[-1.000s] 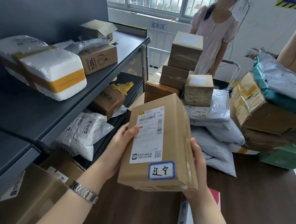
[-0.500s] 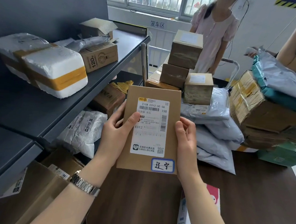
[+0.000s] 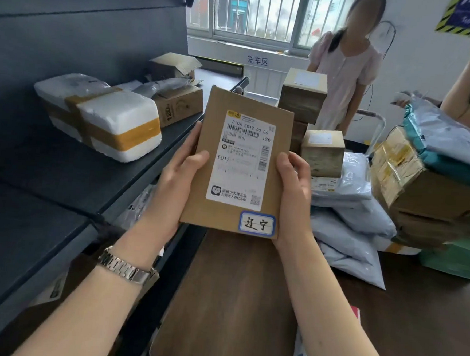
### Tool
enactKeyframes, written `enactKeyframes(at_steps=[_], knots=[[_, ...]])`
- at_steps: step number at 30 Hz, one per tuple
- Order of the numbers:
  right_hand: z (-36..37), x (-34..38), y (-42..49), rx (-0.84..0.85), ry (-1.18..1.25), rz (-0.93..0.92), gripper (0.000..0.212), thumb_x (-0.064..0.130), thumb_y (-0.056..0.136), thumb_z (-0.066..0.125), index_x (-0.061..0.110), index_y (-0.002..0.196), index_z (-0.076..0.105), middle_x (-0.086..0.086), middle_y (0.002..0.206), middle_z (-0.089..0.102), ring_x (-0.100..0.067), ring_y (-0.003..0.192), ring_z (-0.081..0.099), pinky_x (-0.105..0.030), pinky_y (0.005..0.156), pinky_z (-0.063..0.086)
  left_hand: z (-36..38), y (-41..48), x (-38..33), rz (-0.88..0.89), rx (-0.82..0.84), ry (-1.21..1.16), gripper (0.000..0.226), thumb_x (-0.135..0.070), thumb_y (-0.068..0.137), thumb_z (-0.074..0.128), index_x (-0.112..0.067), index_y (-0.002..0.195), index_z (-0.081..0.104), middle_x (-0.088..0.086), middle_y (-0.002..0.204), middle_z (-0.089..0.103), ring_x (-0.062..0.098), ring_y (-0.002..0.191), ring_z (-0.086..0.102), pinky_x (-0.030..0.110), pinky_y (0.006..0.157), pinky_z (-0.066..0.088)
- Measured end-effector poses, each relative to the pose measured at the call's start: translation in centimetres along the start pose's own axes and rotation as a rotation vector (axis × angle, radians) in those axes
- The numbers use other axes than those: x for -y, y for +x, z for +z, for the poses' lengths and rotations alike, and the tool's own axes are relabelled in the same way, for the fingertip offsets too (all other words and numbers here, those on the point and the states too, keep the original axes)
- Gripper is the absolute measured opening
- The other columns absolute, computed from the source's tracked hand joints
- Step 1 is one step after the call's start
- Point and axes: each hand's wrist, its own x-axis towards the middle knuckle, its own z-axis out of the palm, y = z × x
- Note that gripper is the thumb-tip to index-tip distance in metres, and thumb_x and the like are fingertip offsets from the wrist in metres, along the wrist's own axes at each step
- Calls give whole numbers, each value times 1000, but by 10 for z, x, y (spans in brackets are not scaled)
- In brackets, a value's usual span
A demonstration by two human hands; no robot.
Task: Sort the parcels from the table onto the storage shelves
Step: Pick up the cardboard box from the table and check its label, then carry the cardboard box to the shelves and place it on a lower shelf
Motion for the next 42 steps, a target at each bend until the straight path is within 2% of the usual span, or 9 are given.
enactKeyframes(at_steps=[4,9,19,22,25,28,34,38,42], knots=[[18,21,-10,99,16,-11,22,33,95,67,26,114,60,-4,102,72,-7,73,75,-22,61,58,-5,-22,-29,78,-83,23,60,-43,88,54,-53,146,44,-17,119,77,10,106,75,32,81,60],[23,44,-49,295,-20,-25,22,43,85,70,37,105,63,-5,109,71,-8,78,76,-23,64,58,0,-86,-49,151,-253,-11,46,-37,90,56,-54,132,54,-14,114,80,9,98,77,22,68,60],[-15,64,-178,780,-34,125,41,54,74,70,37,110,64,-7,123,71,-32,115,68,-55,96,56,49,-284,-48,224,-756,36,55,-42,91,54,-53,144,48,-16,120,77,6,105,75,22,75,59],[-19,74,-228,885,-43,199,38,53,75,70,37,109,64,-11,123,71,-33,115,68,-61,98,53,64,-351,-57,224,-912,45,55,-45,90,54,-53,143,49,-14,121,77,9,108,74,32,85,59],[-9,91,-286,1010,-36,251,28,48,81,68,38,107,65,-10,122,71,-33,114,68,-62,98,52,75,-423,-83,231,-1080,70,51,-49,86,56,-60,136,53,-13,120,78,11,107,75,43,90,56],[6,109,-354,1143,-15,260,28,47,83,66,37,108,63,-6,118,73,-29,109,71,-56,94,57,80,-498,-114,265,-1223,109,33,-48,91,55,-72,113,61,-18,113,79,5,98,76,34,76,60],[34,154,-526,1400,52,295,21,36,96,63,28,115,61,1,106,74,-9,83,75,-27,68,62,87,-675,-180,382,-1464,150,38,-40,101,50,-48,137,58,-12,110,81,9,93,78,26,61,61],[33,174,-651,1524,124,391,16,35,96,64,29,110,62,2,100,76,-14,84,75,-36,75,62,98,-798,-211,373,-1604,187,39,-42,100,51,-52,138,56,-8,117,79,20,107,75,45,85,60],[23,192,-788,1640,167,492,12,37,95,65,33,106,63,3,98,77,-16,84,75,-38,76,61,109,-932,-236,385,-1739,253,42,-46,96,52,-56,137,54,-13,112,80,19,105,76,48,89,59]])
